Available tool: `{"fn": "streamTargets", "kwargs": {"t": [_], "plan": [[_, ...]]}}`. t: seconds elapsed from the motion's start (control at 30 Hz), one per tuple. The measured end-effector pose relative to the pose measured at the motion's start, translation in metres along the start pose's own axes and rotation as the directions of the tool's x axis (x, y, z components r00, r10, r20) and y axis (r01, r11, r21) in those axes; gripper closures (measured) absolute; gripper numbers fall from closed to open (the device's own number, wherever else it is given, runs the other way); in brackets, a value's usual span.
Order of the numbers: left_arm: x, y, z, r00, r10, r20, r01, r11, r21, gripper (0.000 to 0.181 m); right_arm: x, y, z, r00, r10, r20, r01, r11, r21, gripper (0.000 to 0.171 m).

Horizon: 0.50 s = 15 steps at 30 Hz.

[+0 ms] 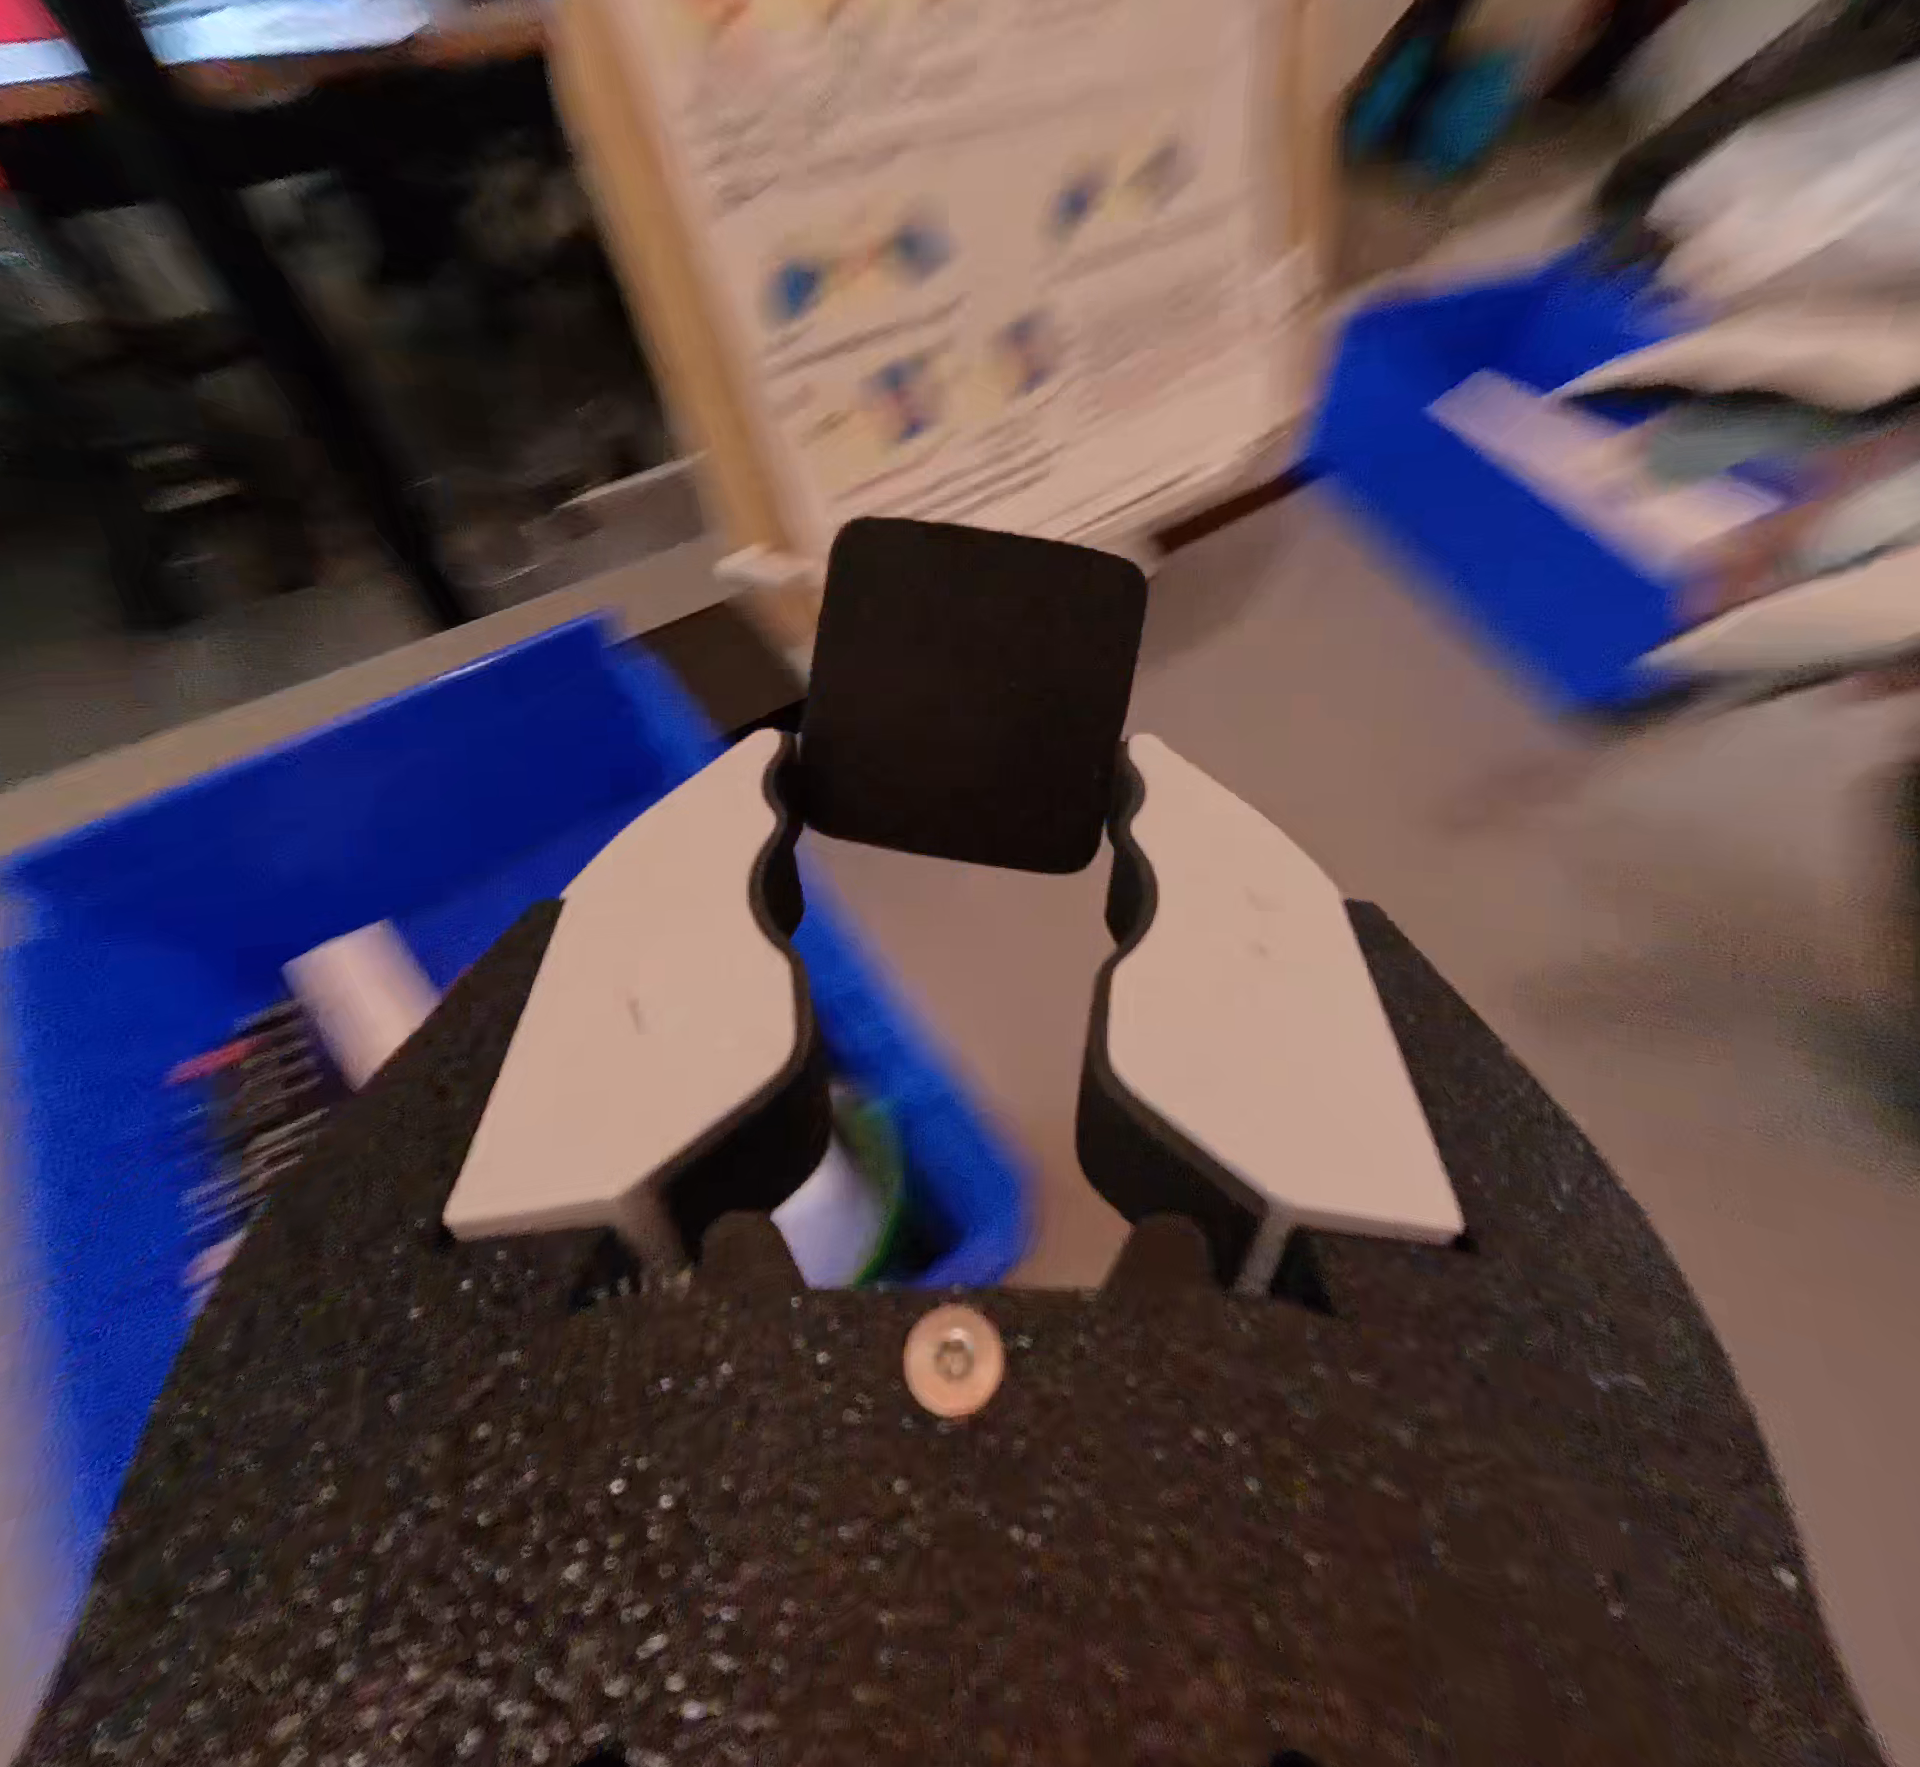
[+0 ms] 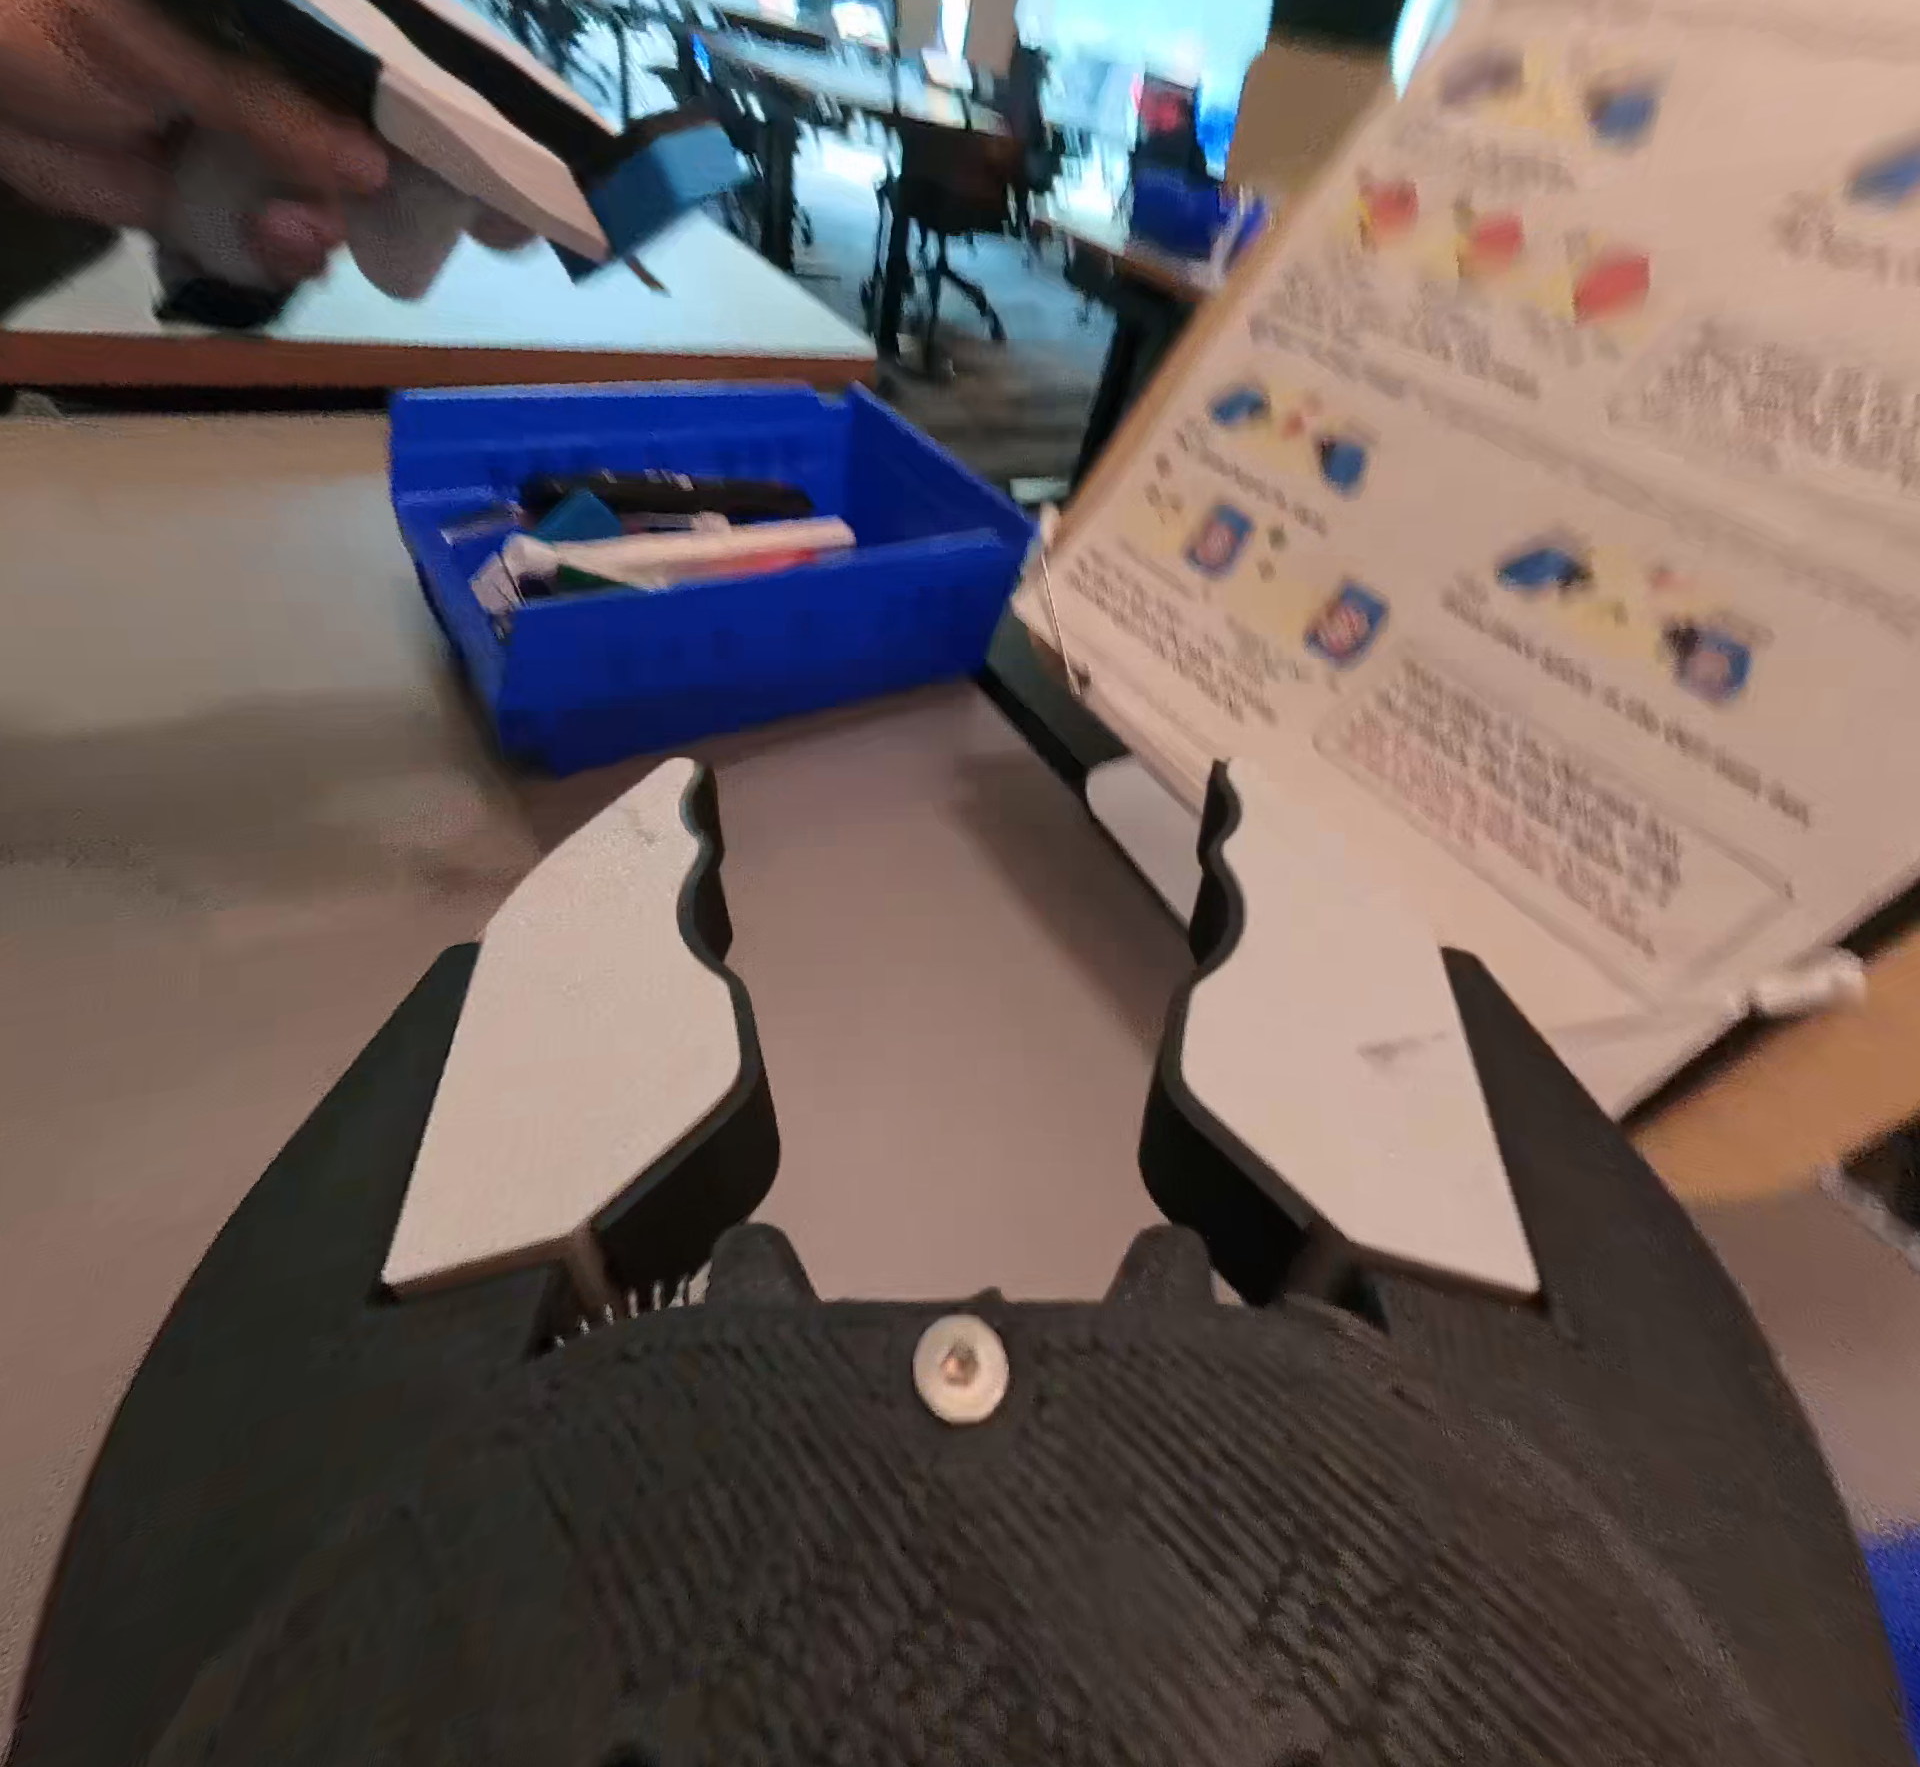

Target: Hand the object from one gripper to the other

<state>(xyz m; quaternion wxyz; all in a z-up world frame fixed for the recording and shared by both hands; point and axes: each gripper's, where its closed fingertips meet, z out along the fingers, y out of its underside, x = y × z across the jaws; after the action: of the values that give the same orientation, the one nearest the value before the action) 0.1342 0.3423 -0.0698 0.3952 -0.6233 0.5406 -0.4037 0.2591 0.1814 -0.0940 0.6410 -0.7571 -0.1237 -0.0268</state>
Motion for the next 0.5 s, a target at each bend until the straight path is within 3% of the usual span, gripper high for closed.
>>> {"fn": "streamTargets", "kwargs": {"t": [0.13,0.27,0.37,0.5], "plan": [[0.09,-0.014,0.008,0.914,-0.152,-0.376,0.235,0.954,0.186,0.125,-0.031,-0.037,0.012,0.974,-0.219,-0.052,0.225,0.952,0.208,0.083],[0.143,-0.007,0.028,0.746,-0.252,-0.616,0.395,0.913,0.105,0.125,-0.053,-0.048,0.008,0.887,-0.444,-0.13,0.462,0.851,0.25,0.081],[0.167,-0.012,0.036,0.609,-0.318,-0.726,0.46,0.888,-0.004,0.126,-0.064,-0.05,0.0,0.78,-0.597,-0.189,0.626,0.732,0.268,0.087],[0.192,-0.015,0.046,0.57,-0.335,-0.75,0.41,0.907,-0.094,0.126,-0.057,-0.051,-0.012,0.743,-0.634,-0.213,0.668,0.691,0.275,0.089]]}}
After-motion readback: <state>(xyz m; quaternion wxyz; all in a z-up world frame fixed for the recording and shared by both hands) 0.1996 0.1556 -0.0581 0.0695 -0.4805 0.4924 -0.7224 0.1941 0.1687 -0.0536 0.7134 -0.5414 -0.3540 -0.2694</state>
